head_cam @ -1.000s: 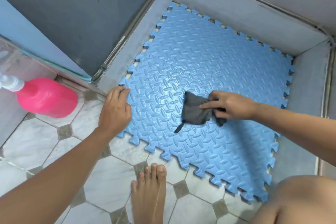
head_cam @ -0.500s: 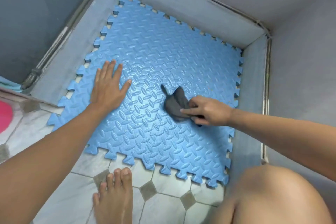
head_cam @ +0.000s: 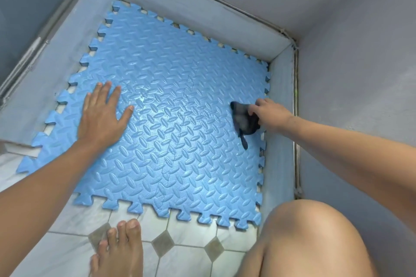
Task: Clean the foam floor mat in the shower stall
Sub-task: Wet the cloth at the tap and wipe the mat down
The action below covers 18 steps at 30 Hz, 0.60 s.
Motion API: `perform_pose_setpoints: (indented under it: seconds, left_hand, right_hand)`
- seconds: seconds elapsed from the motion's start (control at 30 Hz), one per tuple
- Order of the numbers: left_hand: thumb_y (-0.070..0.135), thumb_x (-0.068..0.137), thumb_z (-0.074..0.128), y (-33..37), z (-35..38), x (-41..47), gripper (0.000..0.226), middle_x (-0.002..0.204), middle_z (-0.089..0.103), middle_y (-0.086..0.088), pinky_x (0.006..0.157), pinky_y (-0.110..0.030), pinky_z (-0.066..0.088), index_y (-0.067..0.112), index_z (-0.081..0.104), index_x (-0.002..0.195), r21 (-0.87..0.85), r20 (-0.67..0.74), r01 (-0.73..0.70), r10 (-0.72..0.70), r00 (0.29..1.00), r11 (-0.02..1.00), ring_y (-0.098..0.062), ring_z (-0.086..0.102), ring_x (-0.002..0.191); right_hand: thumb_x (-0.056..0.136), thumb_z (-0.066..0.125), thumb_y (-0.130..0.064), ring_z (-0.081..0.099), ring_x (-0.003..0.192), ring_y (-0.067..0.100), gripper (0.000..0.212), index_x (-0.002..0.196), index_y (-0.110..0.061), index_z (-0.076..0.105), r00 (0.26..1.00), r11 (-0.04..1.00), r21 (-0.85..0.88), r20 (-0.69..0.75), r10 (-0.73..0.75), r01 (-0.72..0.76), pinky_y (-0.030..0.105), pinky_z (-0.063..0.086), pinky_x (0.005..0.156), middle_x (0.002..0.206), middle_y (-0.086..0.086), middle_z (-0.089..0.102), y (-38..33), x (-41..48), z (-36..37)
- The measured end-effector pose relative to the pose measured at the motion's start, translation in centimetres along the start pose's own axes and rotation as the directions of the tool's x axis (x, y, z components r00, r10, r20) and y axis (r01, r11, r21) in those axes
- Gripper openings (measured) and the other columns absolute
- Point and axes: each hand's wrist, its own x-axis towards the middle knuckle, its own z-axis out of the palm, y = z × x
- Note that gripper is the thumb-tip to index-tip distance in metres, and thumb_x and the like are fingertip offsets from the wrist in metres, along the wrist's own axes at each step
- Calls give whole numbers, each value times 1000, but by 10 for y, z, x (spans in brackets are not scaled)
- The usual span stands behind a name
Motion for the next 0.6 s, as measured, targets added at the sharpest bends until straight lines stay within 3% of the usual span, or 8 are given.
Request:
perform_pose_setpoints:
  seconds: [0.03, 0.1, 0.2, 0.33, 0.4, 0.47, 0.53, 0.6]
  left_hand:
    - [54, 105, 44, 0, 0, 0, 68, 169, 28, -13, 128, -47, 8, 14, 36, 159, 3, 0, -1, 1, 1000, 1000, -30, 17, 159]
    - [52, 105, 46, 1, 0, 1, 67, 169, 27, -12, 128, -44, 5, 15, 35, 160, 7, 1, 2, -2, 1000, 1000, -30, 16, 159]
    - [51, 104, 49, 2, 1, 2, 66, 169, 28, -12, 124, -31, -7, 15, 37, 159, 2, -24, 17, -17, 1000, 1000, -29, 15, 159]
    - [51, 103, 47, 3, 2, 3, 66, 168, 28, -12, 122, -27, -11, 14, 38, 157, 5, -28, 18, -18, 999, 1000, -30, 15, 159]
    - [48, 104, 51, 3, 1, 3, 65, 168, 28, -13, 125, -36, -2, 14, 38, 157, 12, -19, 23, -23, 1000, 1000, -31, 16, 158]
    - [46, 104, 52, 4, 0, 2, 64, 167, 30, -14, 127, -45, 6, 13, 39, 157, 6, -20, 12, -12, 1000, 1000, -32, 18, 158]
    - [45, 104, 54, 5, -1, 2, 64, 167, 30, -14, 127, -48, 9, 12, 39, 156, 10, -22, 13, -13, 1000, 1000, -32, 19, 158]
    - [45, 104, 54, 5, 1, 2, 64, 168, 29, -14, 128, -48, 9, 12, 39, 157, 15, -14, 16, -16, 1000, 1000, -31, 18, 158]
  right_hand:
    - [84, 60, -9, 50, 109, 32, 46, 126, -25, 48, 996, 996, 20, 44, 82, -83, 40, 50, 81, 117, 9, 48, 3, 0, 2]
    - [84, 61, -13, 49, 107, 33, 47, 127, -26, 46, 995, 999, 12, 89, 48, -49, 38, 47, 78, 119, 10, 48, -5, -7, 2]
    - [86, 58, -18, 51, 98, 27, 31, 115, -27, 52, 954, 956, -71, 116, -277, 286, 35, 40, 71, 113, 4, 51, -28, -28, 0]
    - [84, 57, -21, 55, 87, 30, 24, 108, -22, 60, 663, 662, -52, 126, -738, 748, 40, 48, 69, 101, 7, 54, -78, -66, 15]
    - [90, 50, -20, 52, 88, 31, 24, 111, -20, 63, 502, 505, 9, 87, -860, 863, 41, 44, 71, 100, 10, 53, -110, -87, 32]
    - [95, 55, -17, 48, 90, 29, 21, 113, -21, 65, 418, 418, 12, 44, -908, 908, 41, 41, 72, 101, 10, 51, -129, -100, 48]
    - [97, 54, -16, 46, 92, 27, 23, 116, -25, 63, 402, 400, -50, 39, -915, 915, 40, 40, 73, 102, 8, 50, -122, -94, 51]
    - [95, 53, -14, 47, 93, 26, 24, 115, -25, 61, 503, 502, -65, 1, -864, 862, 39, 43, 73, 105, 7, 52, -101, -73, 44]
